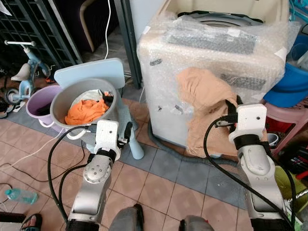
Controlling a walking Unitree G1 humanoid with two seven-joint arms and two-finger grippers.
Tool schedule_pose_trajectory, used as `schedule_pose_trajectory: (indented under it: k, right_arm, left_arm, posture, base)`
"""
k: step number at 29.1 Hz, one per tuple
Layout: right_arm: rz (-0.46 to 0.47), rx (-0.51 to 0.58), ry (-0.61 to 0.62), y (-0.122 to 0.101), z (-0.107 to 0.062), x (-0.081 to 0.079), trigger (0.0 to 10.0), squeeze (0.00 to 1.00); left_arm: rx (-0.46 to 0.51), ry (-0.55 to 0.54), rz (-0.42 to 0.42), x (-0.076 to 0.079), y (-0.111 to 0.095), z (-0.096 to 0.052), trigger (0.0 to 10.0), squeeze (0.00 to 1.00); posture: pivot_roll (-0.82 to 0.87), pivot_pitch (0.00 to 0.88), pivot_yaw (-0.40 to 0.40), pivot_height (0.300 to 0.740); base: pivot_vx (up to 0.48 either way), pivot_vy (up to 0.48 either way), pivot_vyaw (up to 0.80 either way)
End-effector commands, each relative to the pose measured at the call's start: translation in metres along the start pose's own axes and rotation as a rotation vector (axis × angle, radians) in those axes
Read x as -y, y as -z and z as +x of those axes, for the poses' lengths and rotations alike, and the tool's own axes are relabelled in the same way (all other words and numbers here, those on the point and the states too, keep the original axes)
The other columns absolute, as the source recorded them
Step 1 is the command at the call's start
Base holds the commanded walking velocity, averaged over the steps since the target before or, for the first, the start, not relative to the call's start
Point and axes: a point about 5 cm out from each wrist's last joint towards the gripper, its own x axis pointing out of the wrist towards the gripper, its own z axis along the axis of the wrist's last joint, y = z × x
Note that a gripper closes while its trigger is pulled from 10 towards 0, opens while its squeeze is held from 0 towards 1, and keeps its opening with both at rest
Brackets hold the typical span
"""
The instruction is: Clothes washing
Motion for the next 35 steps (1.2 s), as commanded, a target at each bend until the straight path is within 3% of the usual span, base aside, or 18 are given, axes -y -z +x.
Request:
schedule_pose_trajectory:
  k: [1, 5, 10, 14, 15, 17, 25, 35]
  right_arm:
    - [0.007, 0.071, 0.015, -0.017, 0.004, 0.0, 10.0, 0.0]
    - [0.013, 0.105, 0.046, -0.028, 0.01, 0.005, 10.0, 0.0]
    - [0.024, 0.064, 0.039, -0.017, 0.003, 0.005, 10.0, 0.0]
    - [0.055, 0.054, 0.038, -0.017, 0.0, 0.003, 10.0, 0.0]
    - [0.027, 0.079, 0.033, -0.022, 0.003, 0.002, 10.0, 0.0]
    - [-0.039, 0.19, 0.015, -0.046, 0.018, 0.001, 10.0, 0.0]
    - [-0.06, 0.381, 0.088, -0.101, 0.064, 0.024, 10.0, 0.0]
    - [-0.116, 0.48, 0.081, -0.131, 0.094, 0.041, 10.0, 0.0]
  left_arm:
    - [0.015, 0.002, -0.004, -0.002, -0.006, 0.001, 10.0, 0.0]
    - [0.034, 0.011, -0.005, -0.001, -0.01, 0.0, 10.0, 0.0]
    - [0.03, 0.016, -0.006, -0.001, -0.008, -0.002, 10.0, 0.0]
    - [0.032, 0.022, -0.008, -0.001, -0.009, -0.003, 10.0, 0.0]
    - [0.03, 0.026, -0.012, 0.0, -0.009, -0.003, 10.0, 0.0]
    - [0.028, 0.044, -0.013, 0.005, -0.008, -0.002, 10.0, 0.0]
    - [0.014, 0.046, -0.017, 0.006, -0.004, -0.004, 10.0, 0.0]
    - [0.012, 0.045, -0.017, 0.009, -0.005, -0.006, 10.0, 0.0]
  posture:
    - [-0.08, 0.127, 0.058, 0.74]
    - [-0.07, 0.126, 0.059, 0.74]
    - [-0.07, 0.127, 0.06, 0.74]
    - [-0.07, 0.126, 0.064, 0.74]
    - [-0.07, 0.126, 0.067, 0.74]
    - [-0.07, 0.126, 0.068, 0.74]
    - [-0.06, 0.123, 0.06, 0.74]
    - [-0.04, 0.122, 0.045, 0.74]
  base:
    - [0.0, 0.0, 0.0]
    - [0.075, 0.0, 0.0]
    - [0.365, 0.0, 0.0]
    - [0.402, 0.0, 0.0]
    - [0.42, 0.0, 0.0]
    - [0.431, 0.0, 0.0]
    - [0.438, 0.0, 0.0]
    - [0.441, 0.0, 0.0]
